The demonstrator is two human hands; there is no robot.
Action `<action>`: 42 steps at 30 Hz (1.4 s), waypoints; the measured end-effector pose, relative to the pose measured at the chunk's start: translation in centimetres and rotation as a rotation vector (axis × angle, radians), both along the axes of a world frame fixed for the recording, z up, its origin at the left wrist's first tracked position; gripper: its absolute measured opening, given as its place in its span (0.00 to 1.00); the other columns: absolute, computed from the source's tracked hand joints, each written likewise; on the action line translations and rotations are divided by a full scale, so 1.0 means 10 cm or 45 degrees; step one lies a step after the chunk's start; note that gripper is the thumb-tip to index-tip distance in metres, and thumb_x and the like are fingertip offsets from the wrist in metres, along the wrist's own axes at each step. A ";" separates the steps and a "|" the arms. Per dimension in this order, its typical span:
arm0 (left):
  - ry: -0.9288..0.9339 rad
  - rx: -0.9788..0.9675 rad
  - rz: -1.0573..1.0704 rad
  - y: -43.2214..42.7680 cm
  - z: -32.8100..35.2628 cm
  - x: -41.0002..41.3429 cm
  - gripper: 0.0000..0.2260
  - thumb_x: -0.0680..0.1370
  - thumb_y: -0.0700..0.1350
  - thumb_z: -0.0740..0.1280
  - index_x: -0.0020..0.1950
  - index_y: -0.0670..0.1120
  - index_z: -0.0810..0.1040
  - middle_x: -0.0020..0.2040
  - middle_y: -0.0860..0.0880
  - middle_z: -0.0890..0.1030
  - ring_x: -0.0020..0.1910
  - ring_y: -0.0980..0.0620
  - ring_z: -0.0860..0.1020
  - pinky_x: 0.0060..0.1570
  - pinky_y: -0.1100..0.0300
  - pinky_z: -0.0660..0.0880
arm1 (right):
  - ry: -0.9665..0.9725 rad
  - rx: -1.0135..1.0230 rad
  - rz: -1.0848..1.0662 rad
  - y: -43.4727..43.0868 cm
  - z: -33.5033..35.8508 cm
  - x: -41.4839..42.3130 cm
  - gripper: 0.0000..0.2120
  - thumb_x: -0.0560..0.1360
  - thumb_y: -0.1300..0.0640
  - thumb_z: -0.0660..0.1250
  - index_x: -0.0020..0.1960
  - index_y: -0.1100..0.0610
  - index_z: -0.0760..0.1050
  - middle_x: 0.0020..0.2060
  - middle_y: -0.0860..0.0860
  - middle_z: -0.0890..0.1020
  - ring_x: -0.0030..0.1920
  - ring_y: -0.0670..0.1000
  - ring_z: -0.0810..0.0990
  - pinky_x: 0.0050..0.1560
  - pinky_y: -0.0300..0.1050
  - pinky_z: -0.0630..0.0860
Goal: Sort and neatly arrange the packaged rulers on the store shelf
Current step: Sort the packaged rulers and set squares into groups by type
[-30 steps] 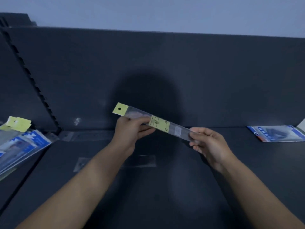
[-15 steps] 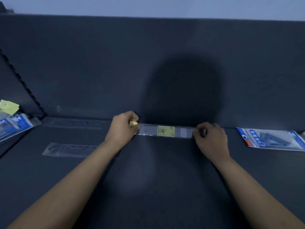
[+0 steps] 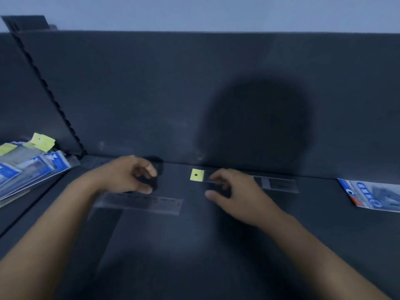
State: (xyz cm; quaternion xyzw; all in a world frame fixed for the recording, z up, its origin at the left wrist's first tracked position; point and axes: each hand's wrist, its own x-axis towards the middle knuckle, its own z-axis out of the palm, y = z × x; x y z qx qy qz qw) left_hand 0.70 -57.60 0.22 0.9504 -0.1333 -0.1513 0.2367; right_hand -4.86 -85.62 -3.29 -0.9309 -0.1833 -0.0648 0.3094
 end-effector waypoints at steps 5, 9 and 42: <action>0.275 0.255 -0.105 0.70 0.04 -0.01 0.17 0.67 0.44 0.80 0.51 0.51 0.79 0.50 0.54 0.80 0.46 0.57 0.77 0.48 0.65 0.73 | 0.226 -0.090 0.165 0.90 -0.10 0.12 0.20 0.71 0.43 0.69 0.60 0.50 0.74 0.49 0.44 0.73 0.50 0.45 0.72 0.54 0.42 0.72; 0.223 0.257 -0.178 1.06 -0.05 0.15 0.15 0.69 0.43 0.78 0.51 0.50 0.78 0.47 0.53 0.80 0.42 0.57 0.76 0.44 0.64 0.71 | 0.251 -0.310 0.095 1.30 -0.06 0.31 0.13 0.70 0.45 0.71 0.51 0.49 0.74 0.46 0.46 0.71 0.53 0.49 0.72 0.53 0.40 0.68; -0.467 0.134 -0.338 1.51 -0.41 0.55 0.16 0.79 0.41 0.60 0.66 0.45 0.77 0.66 0.49 0.77 0.65 0.49 0.74 0.63 0.58 0.67 | 0.073 -0.047 -0.123 1.91 -0.15 0.86 0.04 0.73 0.60 0.71 0.42 0.54 0.76 0.39 0.46 0.76 0.39 0.42 0.74 0.40 0.28 0.67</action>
